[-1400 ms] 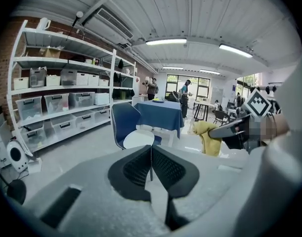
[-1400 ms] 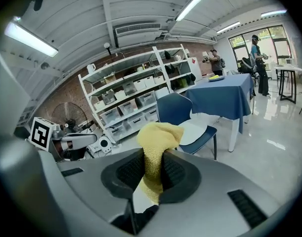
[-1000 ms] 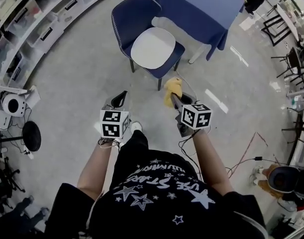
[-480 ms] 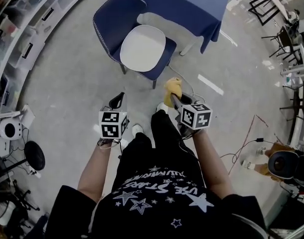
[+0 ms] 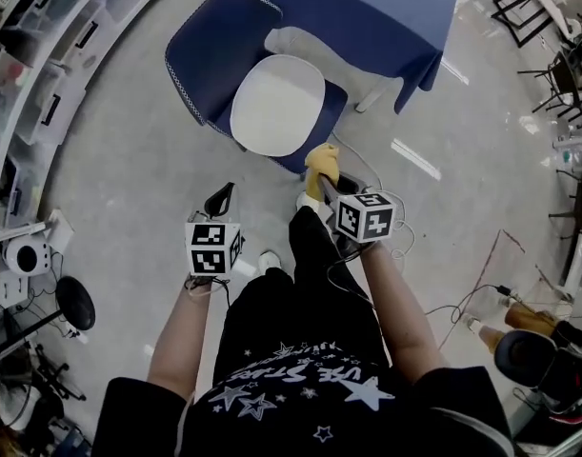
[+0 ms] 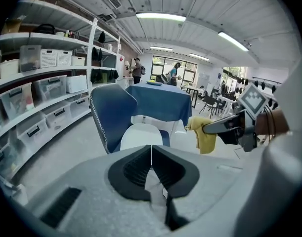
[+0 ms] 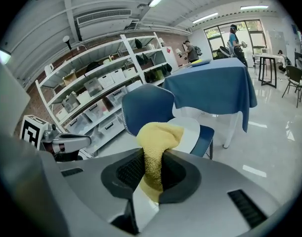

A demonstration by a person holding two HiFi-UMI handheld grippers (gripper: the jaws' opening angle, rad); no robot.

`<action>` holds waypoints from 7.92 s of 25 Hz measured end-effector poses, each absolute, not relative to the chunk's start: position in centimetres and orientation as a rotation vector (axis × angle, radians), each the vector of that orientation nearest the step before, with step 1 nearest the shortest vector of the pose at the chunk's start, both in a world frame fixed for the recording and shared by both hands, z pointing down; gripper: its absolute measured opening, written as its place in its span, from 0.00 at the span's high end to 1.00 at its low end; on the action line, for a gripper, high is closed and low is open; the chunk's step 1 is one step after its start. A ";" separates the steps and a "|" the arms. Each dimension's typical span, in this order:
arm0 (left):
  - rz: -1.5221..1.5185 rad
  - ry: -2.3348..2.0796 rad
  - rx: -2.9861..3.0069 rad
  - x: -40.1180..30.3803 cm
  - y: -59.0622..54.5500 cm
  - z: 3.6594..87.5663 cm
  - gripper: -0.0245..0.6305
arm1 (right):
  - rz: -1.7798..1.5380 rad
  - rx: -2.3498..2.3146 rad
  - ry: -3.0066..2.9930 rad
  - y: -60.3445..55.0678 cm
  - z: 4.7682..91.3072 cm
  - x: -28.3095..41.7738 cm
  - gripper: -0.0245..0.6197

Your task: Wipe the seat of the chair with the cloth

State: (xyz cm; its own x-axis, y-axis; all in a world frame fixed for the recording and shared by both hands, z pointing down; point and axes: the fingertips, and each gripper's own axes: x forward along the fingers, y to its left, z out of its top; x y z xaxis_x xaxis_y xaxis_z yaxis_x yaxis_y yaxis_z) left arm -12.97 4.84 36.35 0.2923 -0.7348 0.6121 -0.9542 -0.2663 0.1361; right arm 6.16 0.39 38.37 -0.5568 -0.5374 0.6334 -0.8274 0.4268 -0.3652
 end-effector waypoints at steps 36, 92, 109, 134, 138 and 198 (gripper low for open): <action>0.709 -1.453 1.946 -15.4 -23.4 57.0 0.93 | 0.780 0.971 -2.148 -34.0 60.3 -5.1 0.85; 0.841 -1.217 2.008 -11.2 -21.6 61.1 0.93 | 0.936 1.216 -1.929 -33.7 64.5 1.1 0.85; 0.825 -1.267 1.871 -16.6 -18.3 63.5 0.93 | 0.894 0.859 -2.072 -31.7 67.1 -15.4 0.85; 0.937 -1.175 2.007 -8.4 -18.3 61.5 0.93 | 0.931 1.154 -1.809 -27.3 67.0 3.9 0.85; 0.940 -1.173 2.010 -6.4 -18.7 61.8 0.93 | 0.930 1.172 -1.763 -26.6 67.8 7.6 0.85; 0.882 -1.255 1.971 -14.1 -7.1 63.6 0.93 | 0.885 1.159 -1.715 -15.0 67.5 2.4 0.85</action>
